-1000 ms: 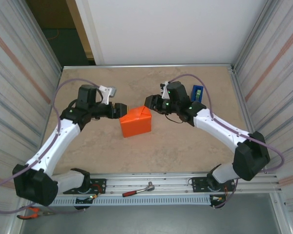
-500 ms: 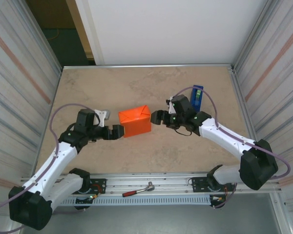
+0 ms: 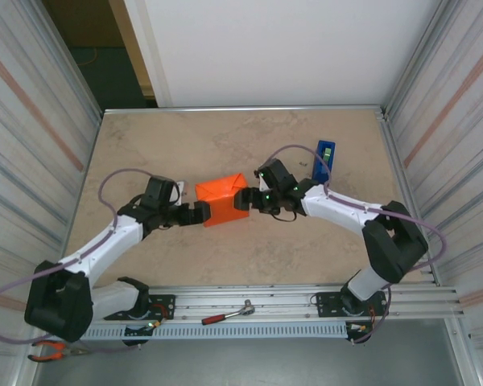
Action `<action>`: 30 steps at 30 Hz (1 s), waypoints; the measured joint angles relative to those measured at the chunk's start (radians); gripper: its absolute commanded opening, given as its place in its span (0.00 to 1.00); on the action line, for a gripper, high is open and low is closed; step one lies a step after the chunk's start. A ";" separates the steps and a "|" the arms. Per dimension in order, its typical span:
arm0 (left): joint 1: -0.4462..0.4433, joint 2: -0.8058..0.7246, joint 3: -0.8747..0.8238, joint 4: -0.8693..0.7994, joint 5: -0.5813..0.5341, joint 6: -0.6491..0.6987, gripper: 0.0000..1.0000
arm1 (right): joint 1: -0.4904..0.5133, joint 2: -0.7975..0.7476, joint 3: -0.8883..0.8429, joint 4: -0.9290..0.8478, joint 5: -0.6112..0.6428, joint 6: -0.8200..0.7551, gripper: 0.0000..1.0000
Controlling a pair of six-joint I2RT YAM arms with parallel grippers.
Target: Wrap the gift box in paper
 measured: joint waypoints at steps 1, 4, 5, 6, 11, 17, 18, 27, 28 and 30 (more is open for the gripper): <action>0.013 0.027 0.023 0.007 -0.002 0.000 0.99 | -0.010 0.018 0.022 0.011 0.000 0.001 0.82; 0.068 0.127 0.121 0.033 -0.001 0.008 0.99 | -0.056 0.073 0.091 0.051 -0.003 0.008 0.82; 0.085 0.164 0.158 0.042 0.001 0.012 0.99 | -0.074 0.089 0.111 0.063 -0.004 0.011 0.82; 0.103 0.198 0.195 0.050 0.004 0.020 0.99 | -0.091 0.103 0.129 0.075 -0.005 0.016 0.82; 0.178 0.280 0.336 0.059 0.035 0.076 0.99 | -0.156 0.102 0.154 0.082 -0.001 0.025 0.87; 0.306 0.229 0.370 0.063 0.041 0.146 0.99 | -0.274 -0.069 0.120 -0.019 0.114 -0.068 0.98; 0.331 0.219 0.370 0.065 0.030 0.156 0.99 | -0.299 -0.105 0.110 -0.029 0.154 -0.086 0.98; 0.447 0.074 0.029 0.417 -0.174 0.253 0.99 | -0.548 -0.289 -0.178 0.090 0.534 -0.311 0.98; 0.446 0.075 -0.021 0.459 -0.192 0.270 0.99 | -0.571 -0.282 -0.209 0.108 0.562 -0.333 0.98; 0.441 0.092 -0.092 0.521 -0.224 0.298 0.99 | -0.608 -0.259 -0.261 0.153 0.604 -0.365 0.98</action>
